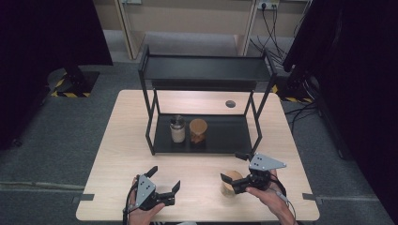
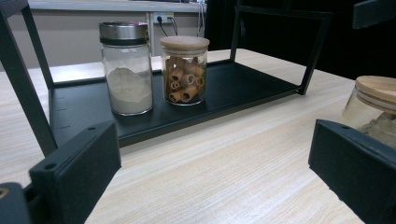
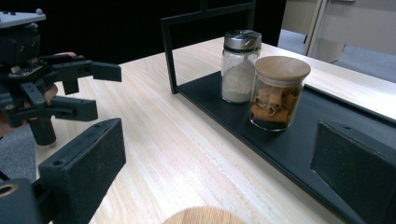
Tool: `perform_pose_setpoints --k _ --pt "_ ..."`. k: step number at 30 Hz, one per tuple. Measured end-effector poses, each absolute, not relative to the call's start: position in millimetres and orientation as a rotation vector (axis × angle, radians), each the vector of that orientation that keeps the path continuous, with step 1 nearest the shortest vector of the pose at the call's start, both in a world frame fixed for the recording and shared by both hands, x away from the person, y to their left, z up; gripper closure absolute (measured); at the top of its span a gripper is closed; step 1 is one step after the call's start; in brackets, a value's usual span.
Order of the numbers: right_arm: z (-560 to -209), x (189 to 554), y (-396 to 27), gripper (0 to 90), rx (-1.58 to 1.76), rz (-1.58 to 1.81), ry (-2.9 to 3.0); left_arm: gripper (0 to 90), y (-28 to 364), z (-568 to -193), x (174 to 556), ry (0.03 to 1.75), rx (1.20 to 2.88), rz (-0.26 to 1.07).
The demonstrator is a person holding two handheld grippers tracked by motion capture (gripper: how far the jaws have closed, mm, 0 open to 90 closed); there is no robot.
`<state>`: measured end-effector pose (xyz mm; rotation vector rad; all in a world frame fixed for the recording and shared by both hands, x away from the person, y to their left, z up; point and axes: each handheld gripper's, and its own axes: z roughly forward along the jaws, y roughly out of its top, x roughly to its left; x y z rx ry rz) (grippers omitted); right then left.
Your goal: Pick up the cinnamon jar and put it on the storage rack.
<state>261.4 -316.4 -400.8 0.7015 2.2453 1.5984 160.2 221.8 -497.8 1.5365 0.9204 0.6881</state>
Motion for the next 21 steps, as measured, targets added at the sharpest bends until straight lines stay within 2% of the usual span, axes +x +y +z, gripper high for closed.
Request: perform_pose_setpoints --k 21 --pt "-417.6 235.6 -334.2 3.8 0.753 1.594 2.211 1.3 222.0 -497.9 160.7 0.921 1.536 0.687"
